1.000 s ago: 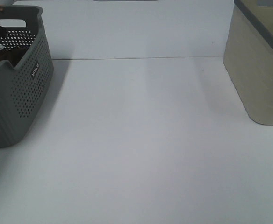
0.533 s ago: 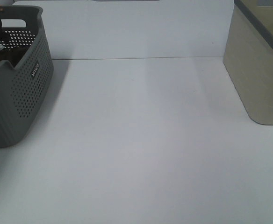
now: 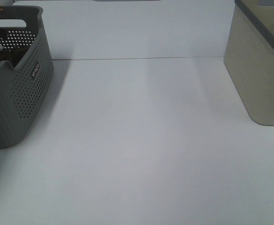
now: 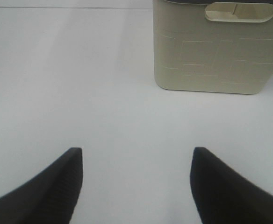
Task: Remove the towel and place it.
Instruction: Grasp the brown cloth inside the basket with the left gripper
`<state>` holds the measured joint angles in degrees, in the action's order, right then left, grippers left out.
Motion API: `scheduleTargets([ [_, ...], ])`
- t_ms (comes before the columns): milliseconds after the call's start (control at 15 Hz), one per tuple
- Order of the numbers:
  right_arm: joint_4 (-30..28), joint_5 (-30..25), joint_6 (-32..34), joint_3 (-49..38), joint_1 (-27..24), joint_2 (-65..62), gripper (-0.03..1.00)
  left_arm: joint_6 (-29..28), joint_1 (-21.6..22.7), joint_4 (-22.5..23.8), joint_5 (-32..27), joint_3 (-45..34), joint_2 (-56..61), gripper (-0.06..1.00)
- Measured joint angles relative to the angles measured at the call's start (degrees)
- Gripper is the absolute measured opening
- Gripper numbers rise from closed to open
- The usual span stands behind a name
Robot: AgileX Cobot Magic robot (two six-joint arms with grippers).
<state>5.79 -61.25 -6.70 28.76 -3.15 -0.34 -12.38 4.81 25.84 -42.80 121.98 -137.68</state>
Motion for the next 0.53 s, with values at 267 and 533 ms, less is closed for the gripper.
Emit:
scheduleTargets([
  [267, 0.0, 0.0, 0.0, 0.0, 0.0, 0.0, 0.63, 0.0, 0.0, -0.11, 0.06, 0.0, -0.86, 0.53],
  [533, 0.0, 0.0, 0.0, 0.0, 0.0, 0.0, 0.63, 0.0, 0.0, -0.17, 0.06, 0.0, -2.06, 0.46],
])
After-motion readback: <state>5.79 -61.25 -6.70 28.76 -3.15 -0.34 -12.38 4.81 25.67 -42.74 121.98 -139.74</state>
